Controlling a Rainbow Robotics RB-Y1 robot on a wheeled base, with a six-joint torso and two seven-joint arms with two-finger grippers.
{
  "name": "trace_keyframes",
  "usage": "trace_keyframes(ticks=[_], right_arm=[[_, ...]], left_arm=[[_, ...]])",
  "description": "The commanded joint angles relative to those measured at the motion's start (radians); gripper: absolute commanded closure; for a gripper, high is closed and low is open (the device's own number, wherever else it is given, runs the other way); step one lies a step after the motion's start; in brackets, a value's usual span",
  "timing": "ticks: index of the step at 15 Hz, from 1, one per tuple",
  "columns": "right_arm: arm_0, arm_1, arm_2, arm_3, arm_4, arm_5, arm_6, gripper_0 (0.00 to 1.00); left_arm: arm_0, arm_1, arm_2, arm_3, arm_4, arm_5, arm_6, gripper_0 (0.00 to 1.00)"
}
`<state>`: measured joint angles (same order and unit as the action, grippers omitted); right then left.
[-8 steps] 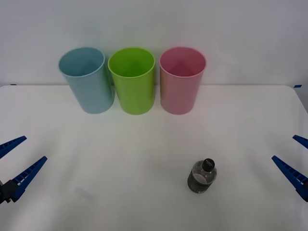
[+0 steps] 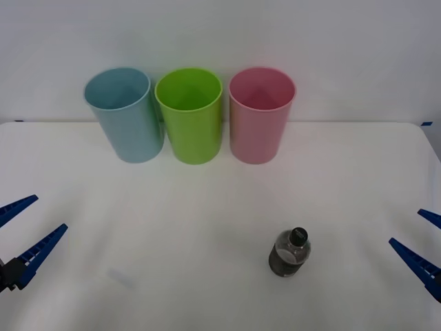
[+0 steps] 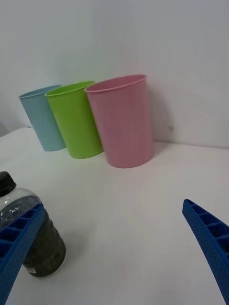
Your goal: Grasp the object on the table and drop it into the matching bin: aluminum can to the light blue bin, PET bottle to the pink bin.
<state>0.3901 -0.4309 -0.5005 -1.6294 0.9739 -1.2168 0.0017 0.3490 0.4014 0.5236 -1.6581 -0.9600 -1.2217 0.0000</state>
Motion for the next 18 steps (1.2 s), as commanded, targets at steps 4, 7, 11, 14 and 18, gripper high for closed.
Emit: trace_keyframes(ticks=[4, 7, 11, 14, 18], right_arm=[[0.062, -0.051, 0.030, 0.000, 0.005, -0.041, 0.035, 0.00], [0.061, -0.052, 0.037, 0.020, 0.035, -0.101, 0.067, 0.00], [0.016, -0.052, 0.059, 0.108, 0.075, -0.178, 0.161, 0.00], [-0.028, -0.051, 0.112, 0.180, 0.075, -0.175, 0.262, 0.00], [-0.079, -0.051, 0.200, 0.240, 0.075, -0.155, 0.331, 0.00]], left_arm=[[0.000, 0.000, 0.000, 0.000, 0.000, 0.000, 0.000, 0.00], [0.000, 0.000, 0.000, 0.000, 0.000, 0.000, 0.000, 0.00], [0.000, 0.000, 0.000, 0.000, 0.000, 0.000, 0.000, 0.00], [0.000, 0.000, 0.000, 0.000, 0.000, 0.000, 0.000, 0.00], [0.000, 0.000, 0.000, 0.000, 0.000, 0.000, 0.000, 0.00]])
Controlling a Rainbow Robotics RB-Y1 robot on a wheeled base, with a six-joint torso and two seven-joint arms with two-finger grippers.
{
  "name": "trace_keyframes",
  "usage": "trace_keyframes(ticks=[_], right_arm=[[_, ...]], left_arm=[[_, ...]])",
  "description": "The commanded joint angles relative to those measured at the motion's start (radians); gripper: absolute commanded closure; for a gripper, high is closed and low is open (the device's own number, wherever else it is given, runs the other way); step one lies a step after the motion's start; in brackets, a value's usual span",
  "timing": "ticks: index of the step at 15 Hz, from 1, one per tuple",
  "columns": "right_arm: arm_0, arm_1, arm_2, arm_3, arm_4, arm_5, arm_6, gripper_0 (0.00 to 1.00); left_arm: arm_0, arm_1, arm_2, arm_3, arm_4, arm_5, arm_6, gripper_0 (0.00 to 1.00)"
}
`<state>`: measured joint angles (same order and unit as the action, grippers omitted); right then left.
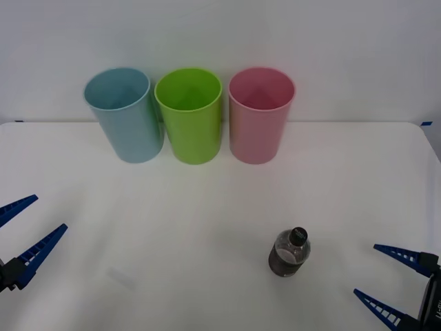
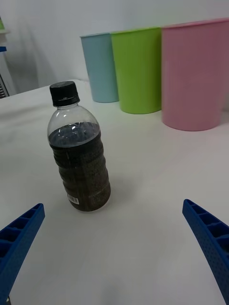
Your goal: Grasp the object on the table and drop it into the matching bin: aluminum can to the light blue bin, PET bottle to the pink bin.
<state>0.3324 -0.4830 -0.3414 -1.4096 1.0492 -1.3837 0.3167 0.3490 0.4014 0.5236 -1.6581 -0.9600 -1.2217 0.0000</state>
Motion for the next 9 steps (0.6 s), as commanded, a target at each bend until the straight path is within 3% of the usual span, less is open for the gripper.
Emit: trace_keyframes(ticks=[1, 9], right_arm=[[-0.029, 0.001, 0.068, 0.023, 0.000, 0.028, 0.022, 0.00], [-0.073, 0.001, 0.242, 0.023, -0.002, 0.173, 0.053, 0.00]], left_arm=[[0.000, 0.000, 0.000, 0.000, 0.000, 0.000, 0.000, 0.00], [0.000, 0.000, 0.000, 0.000, 0.000, 0.000, 0.000, 0.00]])
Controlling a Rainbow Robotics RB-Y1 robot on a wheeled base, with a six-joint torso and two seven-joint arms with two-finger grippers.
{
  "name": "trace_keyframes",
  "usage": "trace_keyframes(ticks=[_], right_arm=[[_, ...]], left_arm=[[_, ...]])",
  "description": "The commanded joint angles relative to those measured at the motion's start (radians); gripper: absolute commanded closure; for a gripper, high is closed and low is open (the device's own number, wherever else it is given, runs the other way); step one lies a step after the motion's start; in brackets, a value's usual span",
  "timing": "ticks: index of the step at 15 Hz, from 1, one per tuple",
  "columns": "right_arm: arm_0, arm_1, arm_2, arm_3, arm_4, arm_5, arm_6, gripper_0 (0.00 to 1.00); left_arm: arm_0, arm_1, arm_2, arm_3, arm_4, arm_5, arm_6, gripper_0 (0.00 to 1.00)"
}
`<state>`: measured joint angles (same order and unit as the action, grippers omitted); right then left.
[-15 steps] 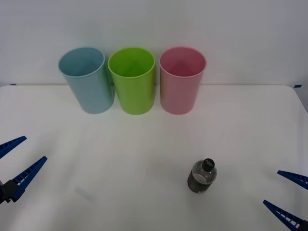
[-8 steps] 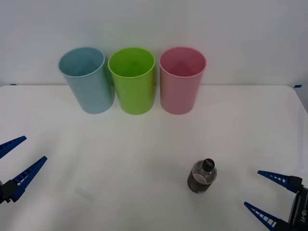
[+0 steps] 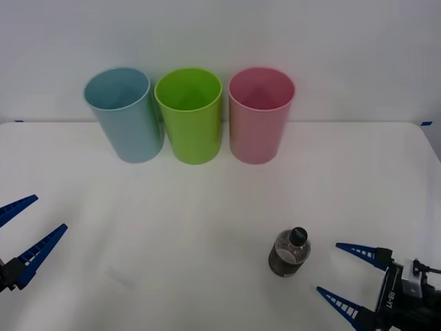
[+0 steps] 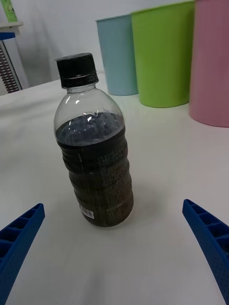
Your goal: Grasp the object on the table and drop it into the matching bin: aluminum can to the light blue bin, PET bottle to the pink bin.
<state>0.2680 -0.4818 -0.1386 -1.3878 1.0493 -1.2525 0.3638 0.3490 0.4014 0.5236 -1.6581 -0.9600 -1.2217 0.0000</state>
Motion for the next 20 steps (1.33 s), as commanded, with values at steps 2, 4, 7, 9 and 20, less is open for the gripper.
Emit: trace_keyframes(ticks=[2, 4, 7, 9, 20], right_arm=[[-0.021, 0.000, 0.086, 0.001, -0.012, 0.087, 0.017, 0.00], [-0.035, 0.000, 0.131, 0.001, -0.026, 0.120, 0.027, 0.00], [-0.058, 0.015, 0.166, 0.001, -0.031, 0.151, 0.040, 0.00], [-0.076, 0.038, 0.171, 0.001, -0.011, 0.165, 0.043, 0.00], [-0.124, 0.091, 0.252, 0.000, -0.002, 0.265, 0.056, 0.00]], left_arm=[[0.000, 0.000, 0.000, 0.000, 0.000, 0.000, 0.000, 0.00], [0.000, 0.000, 0.000, 0.000, 0.000, 0.000, 0.000, 0.00], [0.000, 0.000, 0.000, 0.000, 0.000, 0.000, 0.000, 0.00], [0.000, 0.000, 0.000, 0.000, 0.000, 0.000, 0.000, 0.00], [0.000, 0.000, 0.000, 0.000, 0.000, 0.000, 0.000, 0.00]])
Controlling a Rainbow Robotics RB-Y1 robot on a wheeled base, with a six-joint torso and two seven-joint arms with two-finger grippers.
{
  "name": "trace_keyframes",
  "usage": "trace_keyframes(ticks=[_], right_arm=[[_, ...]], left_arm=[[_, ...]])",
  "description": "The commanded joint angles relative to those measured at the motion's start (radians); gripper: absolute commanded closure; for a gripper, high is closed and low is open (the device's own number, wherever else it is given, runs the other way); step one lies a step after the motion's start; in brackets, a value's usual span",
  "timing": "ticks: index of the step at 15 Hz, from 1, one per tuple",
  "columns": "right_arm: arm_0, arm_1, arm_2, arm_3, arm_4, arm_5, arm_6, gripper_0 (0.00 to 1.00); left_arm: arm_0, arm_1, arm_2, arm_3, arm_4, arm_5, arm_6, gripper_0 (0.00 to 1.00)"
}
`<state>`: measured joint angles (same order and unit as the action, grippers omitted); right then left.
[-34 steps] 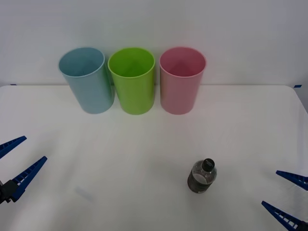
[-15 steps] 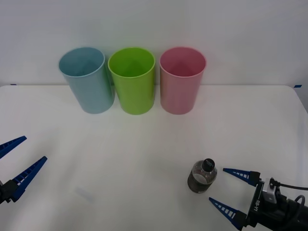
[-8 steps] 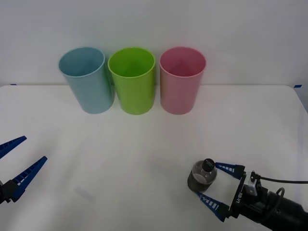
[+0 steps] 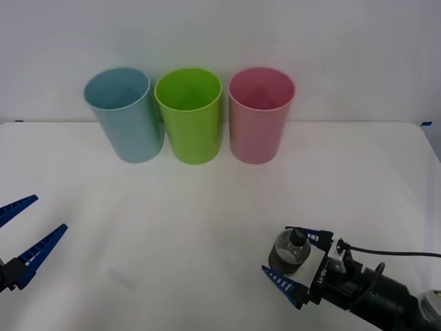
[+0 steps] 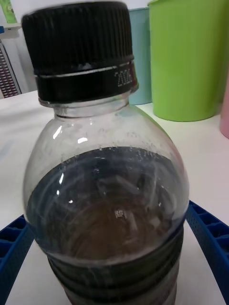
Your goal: Grasp the object on the table and drop it into the matching bin: aluminum can to the light blue bin, PET bottle to the pink bin.
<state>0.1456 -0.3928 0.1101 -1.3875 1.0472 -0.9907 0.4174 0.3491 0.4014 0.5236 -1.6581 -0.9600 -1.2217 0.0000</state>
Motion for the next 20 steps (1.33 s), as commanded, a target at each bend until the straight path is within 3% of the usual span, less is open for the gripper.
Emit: trace_keyframes(ticks=[1, 3, 4, 5, 6, 7, 16, 20], right_arm=[[-0.003, 0.000, 0.003, 0.001, -0.001, 0.003, 0.003, 0.00], [-0.003, 0.000, 0.005, 0.001, 0.000, 0.003, 0.008, 0.00], [-0.003, 0.000, 0.003, 0.001, -0.001, 0.004, 0.011, 0.13], [-0.003, 0.002, 0.003, -0.001, -0.001, 0.004, 0.014, 0.59], [-0.004, 0.000, 0.003, 0.001, -0.001, 0.004, 0.017, 0.94], [-0.006, 0.002, 0.003, -0.001, -0.001, 0.004, 0.018, 1.00], [-0.018, 0.000, -0.009, -0.005, -0.012, 0.007, 0.023, 1.00], [-0.018, -0.029, -0.032, -0.076, -0.035, 0.018, -0.009, 1.00]], left_arm=[[0.000, 0.000, 0.000, 0.000, 0.000, 0.000, 0.000, 0.00], [0.000, 0.000, 0.000, 0.000, 0.000, 0.000, 0.000, 0.00], [0.000, 0.000, 0.000, 0.000, 0.000, 0.000, 0.000, 0.00], [0.000, 0.000, 0.000, 0.000, 0.000, 0.000, 0.000, 0.00], [0.000, 0.000, 0.000, 0.000, 0.000, 0.000, 0.000, 0.00], [0.000, 0.000, 0.000, 0.000, 0.000, 0.000, 0.000, 0.00], [0.000, 0.000, 0.000, 0.000, 0.000, 0.000, 0.000, 0.00], [0.000, 0.000, 0.000, 0.000, 0.000, 0.000, 0.000, 0.00]])
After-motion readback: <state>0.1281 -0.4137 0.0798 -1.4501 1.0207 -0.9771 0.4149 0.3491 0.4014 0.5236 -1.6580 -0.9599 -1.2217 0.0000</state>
